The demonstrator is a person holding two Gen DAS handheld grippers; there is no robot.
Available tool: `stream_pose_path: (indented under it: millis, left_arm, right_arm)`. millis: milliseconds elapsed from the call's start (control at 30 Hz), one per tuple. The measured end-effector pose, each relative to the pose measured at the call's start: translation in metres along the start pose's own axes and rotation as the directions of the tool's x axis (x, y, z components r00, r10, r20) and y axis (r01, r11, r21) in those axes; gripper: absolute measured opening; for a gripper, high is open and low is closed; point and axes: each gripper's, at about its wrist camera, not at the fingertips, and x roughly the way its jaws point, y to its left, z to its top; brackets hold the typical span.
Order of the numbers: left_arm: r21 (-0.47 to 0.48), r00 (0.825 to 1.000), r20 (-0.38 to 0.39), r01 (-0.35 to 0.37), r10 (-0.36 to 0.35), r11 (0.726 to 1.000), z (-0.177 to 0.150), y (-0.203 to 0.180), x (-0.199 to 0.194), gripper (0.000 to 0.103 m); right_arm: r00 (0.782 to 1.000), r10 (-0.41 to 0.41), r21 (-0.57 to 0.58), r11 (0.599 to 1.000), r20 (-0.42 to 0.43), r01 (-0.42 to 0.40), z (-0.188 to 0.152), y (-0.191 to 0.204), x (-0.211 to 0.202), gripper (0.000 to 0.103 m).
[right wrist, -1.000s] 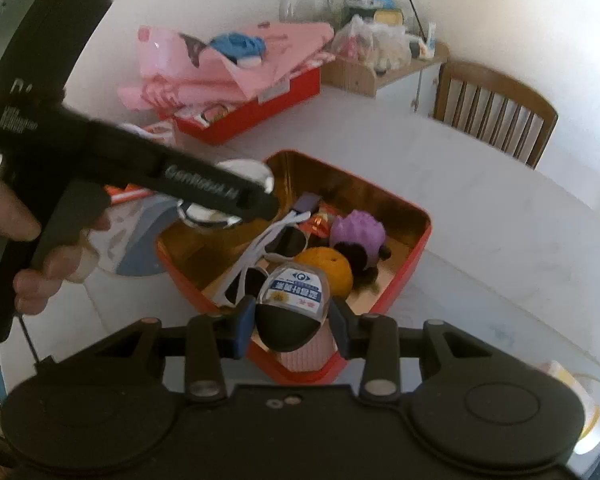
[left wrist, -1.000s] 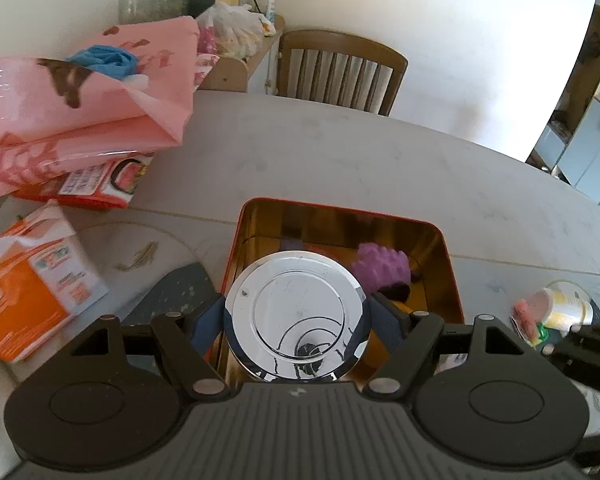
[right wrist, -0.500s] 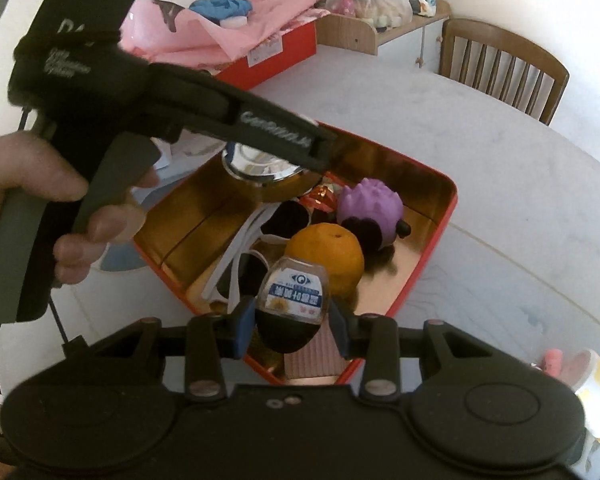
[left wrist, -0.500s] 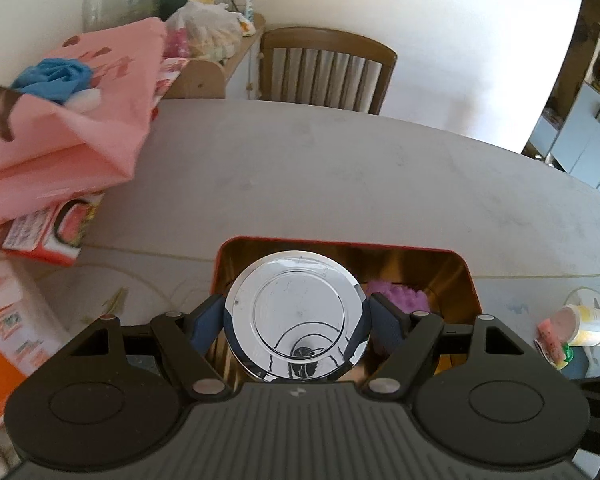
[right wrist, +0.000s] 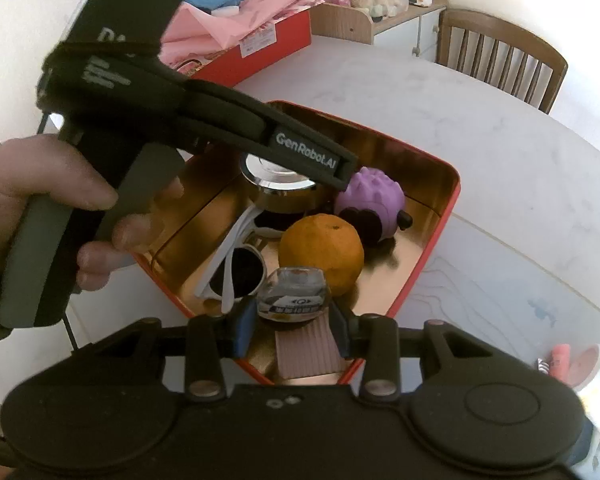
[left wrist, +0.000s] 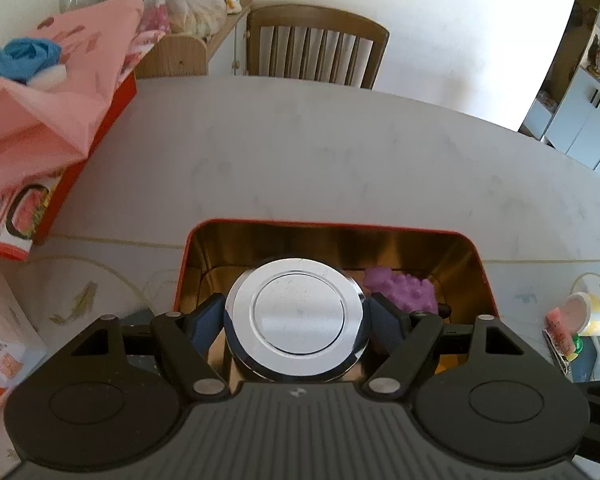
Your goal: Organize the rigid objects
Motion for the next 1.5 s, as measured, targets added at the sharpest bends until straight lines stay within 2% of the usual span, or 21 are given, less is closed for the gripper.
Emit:
stream_pose_path:
  millis: [400,533,700,967,1267,1333,1500]
  left_arm:
    - [-0.027,1.000,-0.003,0.011,-0.011,1.000,-0.003,0.005,-0.003,0.078]
    - [-0.025,1.000,-0.002,0.013,-0.013,1.000,-0.004,0.006,-0.006,0.077]
    - [-0.023,1.000,0.014,0.016,-0.015,1.000,-0.007,0.007,-0.016,0.077]
    - [-0.028,0.999,0.047,0.026,-0.025,0.999,-0.016,0.004,-0.043,0.077]
    - [-0.007,0.992,0.109,0.070,-0.069,0.998,-0.029,-0.013,-0.084,0.081]
    - [0.001,0.989,0.120,0.083,-0.083,0.997,-0.032,-0.018,-0.093,0.081]
    - [0.013,0.982,0.151,0.110,-0.111,0.994,-0.041,-0.033,-0.116,0.081]
  right_arm:
    - [0.999,0.008,0.032,0.999,0.034,-0.009,-0.001,-0.005,-0.014,0.043]
    - [0.998,0.005,0.044,0.999,0.059,-0.008,-0.004,-0.006,-0.024,0.049]
    - [0.997,0.001,0.059,0.998,0.083,-0.005,-0.007,-0.006,-0.036,0.052]
    - [0.990,-0.004,0.084,0.996,0.140,-0.008,-0.013,-0.008,-0.066,0.057]
    - [0.979,-0.018,0.150,0.989,0.203,-0.013,-0.024,-0.019,-0.100,0.064]
    - [0.975,-0.026,0.169,0.986,0.218,-0.012,-0.027,-0.023,-0.108,0.073]
    - [0.962,-0.052,0.206,0.979,0.267,-0.004,-0.040,-0.035,-0.131,0.085]
